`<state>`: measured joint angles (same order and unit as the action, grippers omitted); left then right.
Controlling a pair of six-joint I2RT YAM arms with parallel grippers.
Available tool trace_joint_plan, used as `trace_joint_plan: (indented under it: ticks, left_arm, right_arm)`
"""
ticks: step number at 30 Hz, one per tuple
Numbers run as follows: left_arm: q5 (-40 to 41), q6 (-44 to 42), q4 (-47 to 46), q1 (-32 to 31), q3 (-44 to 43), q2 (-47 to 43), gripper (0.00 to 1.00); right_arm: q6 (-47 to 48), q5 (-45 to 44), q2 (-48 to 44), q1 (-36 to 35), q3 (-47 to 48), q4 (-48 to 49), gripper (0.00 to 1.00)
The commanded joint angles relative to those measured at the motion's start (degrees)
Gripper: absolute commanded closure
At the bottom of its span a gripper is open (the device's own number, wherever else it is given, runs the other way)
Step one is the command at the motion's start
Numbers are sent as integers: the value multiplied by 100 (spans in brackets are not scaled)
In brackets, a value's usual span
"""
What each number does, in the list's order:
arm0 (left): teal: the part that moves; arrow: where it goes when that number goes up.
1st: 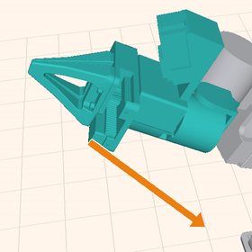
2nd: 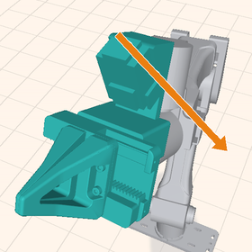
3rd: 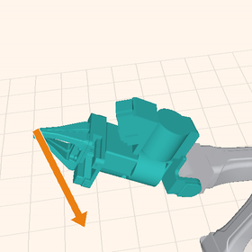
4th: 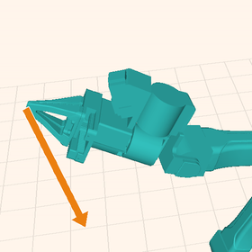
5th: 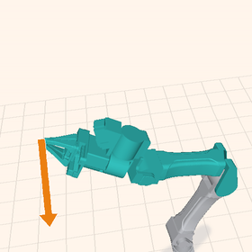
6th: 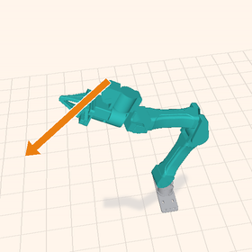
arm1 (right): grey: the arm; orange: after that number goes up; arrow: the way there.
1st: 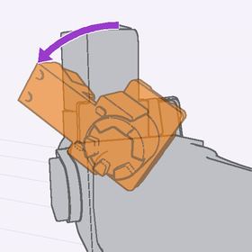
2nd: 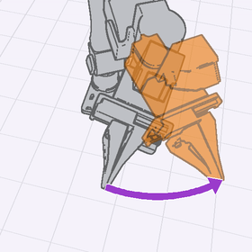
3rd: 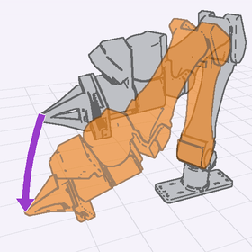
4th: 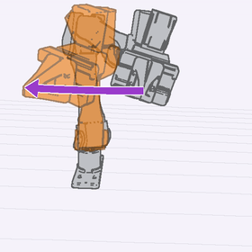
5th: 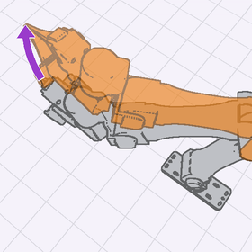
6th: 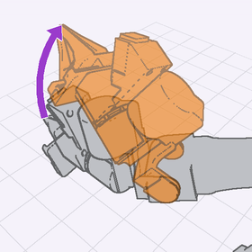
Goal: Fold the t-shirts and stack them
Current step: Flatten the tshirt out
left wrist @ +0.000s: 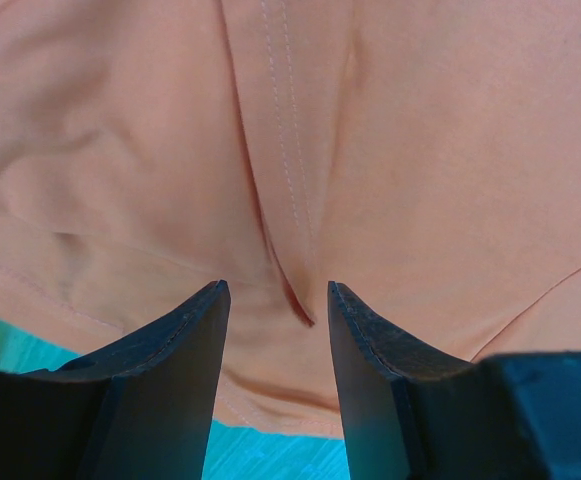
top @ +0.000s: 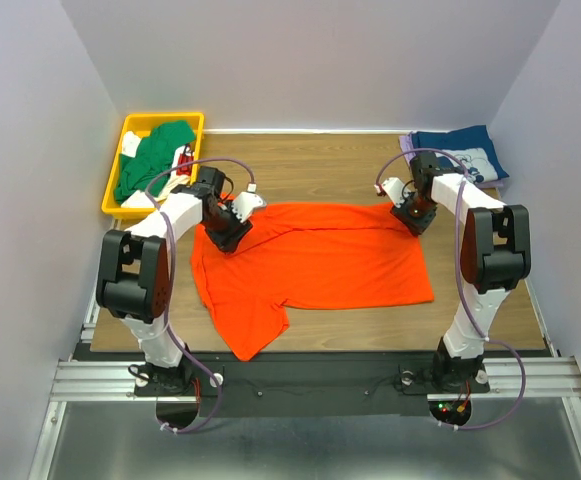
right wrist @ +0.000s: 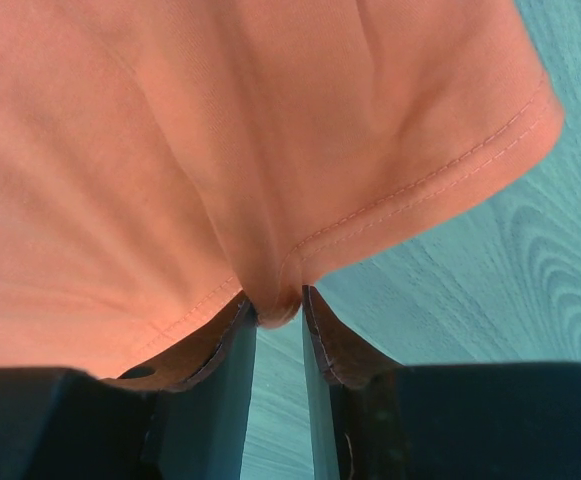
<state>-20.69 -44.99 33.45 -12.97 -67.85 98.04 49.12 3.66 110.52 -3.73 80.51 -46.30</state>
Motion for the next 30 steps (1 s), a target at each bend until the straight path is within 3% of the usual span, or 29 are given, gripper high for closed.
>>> trace_joint_plan:
  ticks: [1, 6, 9, 10, 12, 13, 15, 21, 30]
  left_arm:
    - [30, -71, 127, -100, 141, 101, 44]
    - [231, 34, -93, -127, 273, 189, 46]
    - [390, 87, -172, -127, 203, 233, 62]
    - [425, 105, -181, -109, 150, 224, 77]
    - [381, 105, -129, -65, -103, 189, 90]
    - [355, 122, -41, -30, -227, 189, 100]
    - [285, 140, 64, 84, -710, 207, 100]
    - [407, 210, 153, 383, -2228, 461, 100]
    - [996, 588, -1208, 550, -3479, 857, 100]
  right_arm:
    - [89, -146, -197, 21, 175, 34, 69]
    - [124, -190, -171, 12, 202, 34, 68]
    - [141, -234, -127, 21, 263, 34, 73]
    - [141, -269, -118, 21, 298, 34, 78]
    - [168, -296, -66, 12, 412, 34, 84]
    - [168, -296, -40, 30, 474, 42, 92]
    - [159, -313, 57, 30, 719, 42, 99]
    - [124, -331, 452, 82, 1642, 60, 99]
    - [-192, -621, 1471, 135, 3610, 552, 99]
